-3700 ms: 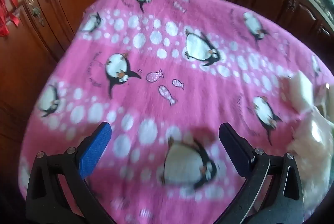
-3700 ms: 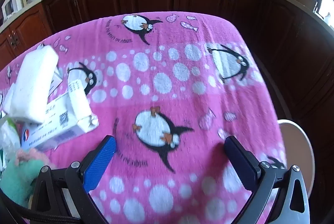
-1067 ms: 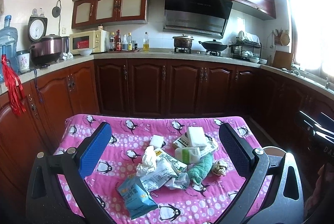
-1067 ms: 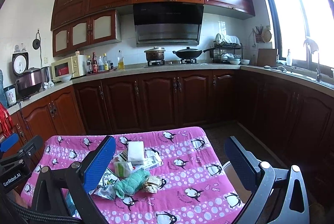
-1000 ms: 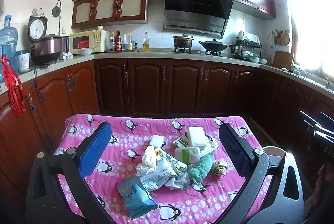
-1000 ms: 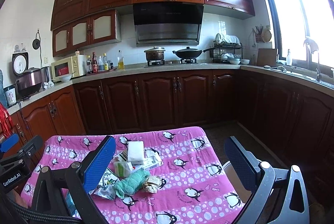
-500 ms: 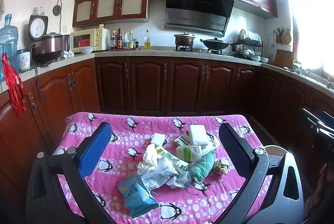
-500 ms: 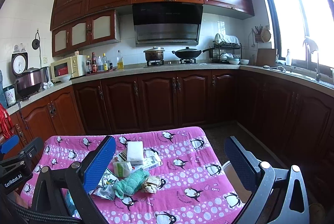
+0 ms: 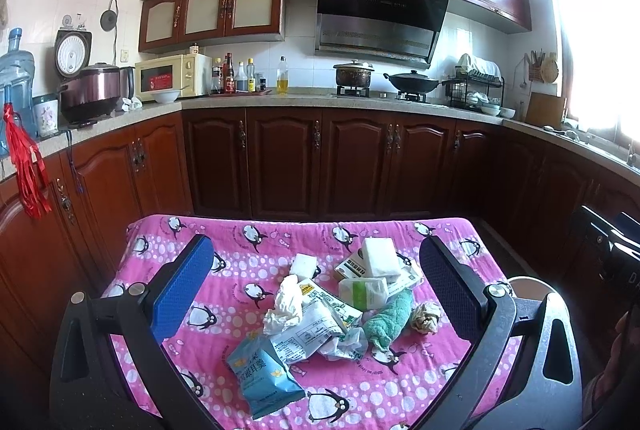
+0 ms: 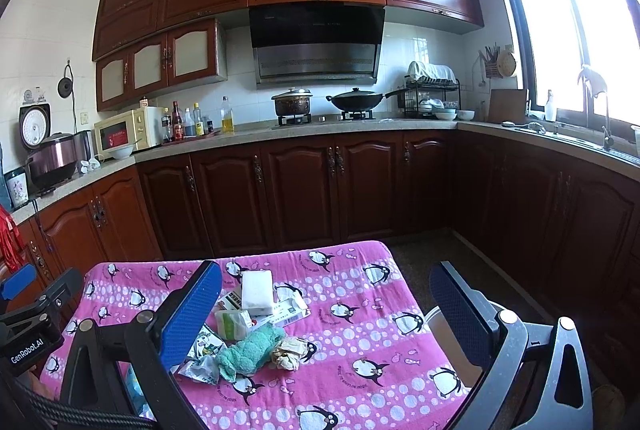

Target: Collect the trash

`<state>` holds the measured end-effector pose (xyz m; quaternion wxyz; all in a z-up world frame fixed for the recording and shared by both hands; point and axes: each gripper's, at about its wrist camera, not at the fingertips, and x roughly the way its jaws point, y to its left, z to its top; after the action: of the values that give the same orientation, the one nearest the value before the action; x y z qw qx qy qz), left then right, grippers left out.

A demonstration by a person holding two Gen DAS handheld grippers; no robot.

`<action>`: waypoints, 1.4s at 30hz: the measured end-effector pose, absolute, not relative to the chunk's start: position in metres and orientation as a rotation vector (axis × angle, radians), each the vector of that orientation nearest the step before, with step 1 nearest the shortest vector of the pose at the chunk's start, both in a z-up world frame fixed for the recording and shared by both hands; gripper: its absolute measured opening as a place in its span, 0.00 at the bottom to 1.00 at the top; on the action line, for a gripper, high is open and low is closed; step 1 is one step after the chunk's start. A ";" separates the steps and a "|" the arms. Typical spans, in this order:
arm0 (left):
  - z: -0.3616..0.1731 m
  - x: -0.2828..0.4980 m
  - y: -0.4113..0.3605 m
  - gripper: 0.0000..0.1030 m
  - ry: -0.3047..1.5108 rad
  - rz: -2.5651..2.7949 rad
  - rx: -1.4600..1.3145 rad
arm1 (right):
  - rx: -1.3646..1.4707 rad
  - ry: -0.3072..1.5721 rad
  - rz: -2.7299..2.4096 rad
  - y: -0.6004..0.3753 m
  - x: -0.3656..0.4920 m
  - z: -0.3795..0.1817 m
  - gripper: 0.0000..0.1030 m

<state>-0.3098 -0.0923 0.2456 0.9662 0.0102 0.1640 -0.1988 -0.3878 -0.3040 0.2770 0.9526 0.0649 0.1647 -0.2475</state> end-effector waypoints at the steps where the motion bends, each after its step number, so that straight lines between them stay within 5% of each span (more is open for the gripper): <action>1: 0.246 -0.309 -0.092 0.99 0.332 -0.401 0.020 | 0.132 0.336 -0.503 -0.304 -0.388 0.277 1.00; 42: 0.232 -0.294 -0.095 0.99 0.383 -0.378 0.023 | 0.128 0.385 -0.509 -0.308 -0.377 0.266 1.00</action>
<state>-0.2944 -0.0952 0.2323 0.9640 0.0115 0.1891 -0.1865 -0.3773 -0.3081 0.2664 0.9474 0.0631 0.1893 -0.2502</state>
